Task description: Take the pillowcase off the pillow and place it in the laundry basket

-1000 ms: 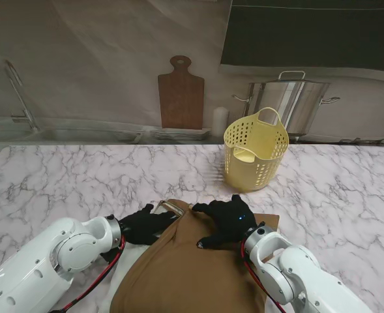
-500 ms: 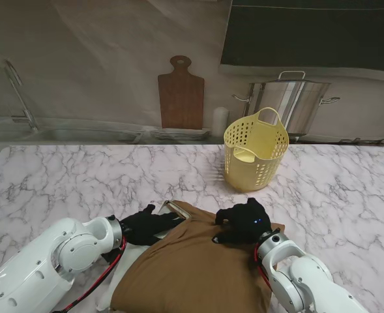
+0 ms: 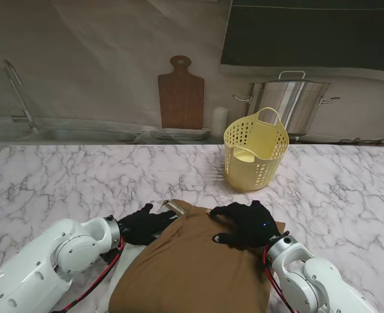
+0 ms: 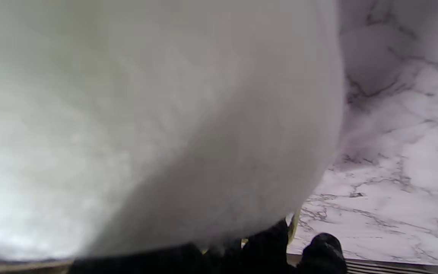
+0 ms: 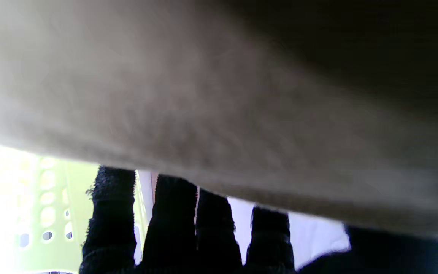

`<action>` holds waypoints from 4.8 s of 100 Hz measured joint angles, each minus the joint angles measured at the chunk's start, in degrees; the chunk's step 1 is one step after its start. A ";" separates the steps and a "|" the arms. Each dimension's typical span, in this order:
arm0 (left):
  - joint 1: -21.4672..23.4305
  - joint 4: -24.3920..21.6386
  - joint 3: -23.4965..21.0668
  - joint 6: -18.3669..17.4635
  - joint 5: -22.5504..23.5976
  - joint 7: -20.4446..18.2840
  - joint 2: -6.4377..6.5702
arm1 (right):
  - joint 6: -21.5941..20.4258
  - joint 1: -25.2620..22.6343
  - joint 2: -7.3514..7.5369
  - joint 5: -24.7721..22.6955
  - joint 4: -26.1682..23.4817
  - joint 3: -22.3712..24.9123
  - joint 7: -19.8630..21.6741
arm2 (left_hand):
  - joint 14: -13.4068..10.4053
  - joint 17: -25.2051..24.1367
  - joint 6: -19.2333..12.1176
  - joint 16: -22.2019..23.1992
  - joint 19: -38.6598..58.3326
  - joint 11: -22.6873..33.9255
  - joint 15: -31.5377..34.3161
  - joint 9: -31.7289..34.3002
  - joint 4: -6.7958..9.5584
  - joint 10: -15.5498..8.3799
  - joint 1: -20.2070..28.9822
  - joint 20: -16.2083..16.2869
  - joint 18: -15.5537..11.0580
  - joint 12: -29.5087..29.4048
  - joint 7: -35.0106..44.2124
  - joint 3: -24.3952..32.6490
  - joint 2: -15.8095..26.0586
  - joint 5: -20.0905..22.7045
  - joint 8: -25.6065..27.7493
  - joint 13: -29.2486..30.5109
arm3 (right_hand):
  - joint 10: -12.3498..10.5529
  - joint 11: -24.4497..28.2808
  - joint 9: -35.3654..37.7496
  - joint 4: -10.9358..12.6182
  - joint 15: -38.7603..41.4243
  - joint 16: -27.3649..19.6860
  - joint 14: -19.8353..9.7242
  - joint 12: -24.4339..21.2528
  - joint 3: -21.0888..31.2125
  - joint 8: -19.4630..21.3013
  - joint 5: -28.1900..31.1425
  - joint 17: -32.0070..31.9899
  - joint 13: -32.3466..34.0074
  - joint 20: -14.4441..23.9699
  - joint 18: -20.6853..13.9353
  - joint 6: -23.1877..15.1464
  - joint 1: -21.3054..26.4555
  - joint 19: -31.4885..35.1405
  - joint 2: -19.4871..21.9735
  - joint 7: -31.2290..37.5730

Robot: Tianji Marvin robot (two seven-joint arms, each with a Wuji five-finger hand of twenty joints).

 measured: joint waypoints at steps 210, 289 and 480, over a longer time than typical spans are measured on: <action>2.64 -1.95 -3.33 -1.07 -0.65 -2.95 0.19 | 0.11 13.88 1.19 1.17 5.19 -7.91 12.32 | -1.11 0.00 -1.84 -0.73 0.00 -0.26 -0.62 2.59 0.00 -1.23 -0.01 0.00 0.00 0.00 0.13 -0.10 -0.01 2.37 1.42 -0.52 | -5.68 10.77 12.05 -0.57 12.95 5.77 -3.04 7.48 10.89 -0.37 -2.56 -0.33 9.57 2.95 3.52 4.25 6.61 -5.23 -4.59 -4.87; 3.02 -2.34 -3.74 -1.05 -0.61 -3.29 0.11 | -8.94 11.45 0.43 -1.48 4.56 -2.56 13.63 | -2.13 0.00 -3.77 -0.76 0.00 -0.26 -0.99 2.59 0.00 -3.98 -0.60 0.00 0.00 0.00 0.15 -0.12 -0.03 2.37 2.11 -0.55 | -9.09 35.31 33.24 -7.20 52.45 10.81 -8.60 22.55 14.93 -5.27 18.91 9.98 26.31 2.56 3.24 -5.85 12.51 2.60 -5.67 23.52; 1.13 -2.07 -7.77 4.08 2.18 1.83 -1.13 | -5.77 27.47 0.63 -5.45 20.89 -20.24 -13.87 | 0.31 0.04 -0.93 -0.57 0.01 1.49 1.98 4.49 -0.84 -0.07 -0.36 -0.01 -0.03 0.84 4.39 -2.40 -2.85 3.87 2.40 1.20 | -9.48 33.04 33.14 -7.91 45.48 10.84 -8.37 21.50 11.38 -2.04 20.79 10.62 26.68 1.35 0.84 -7.87 13.10 3.22 -5.29 32.94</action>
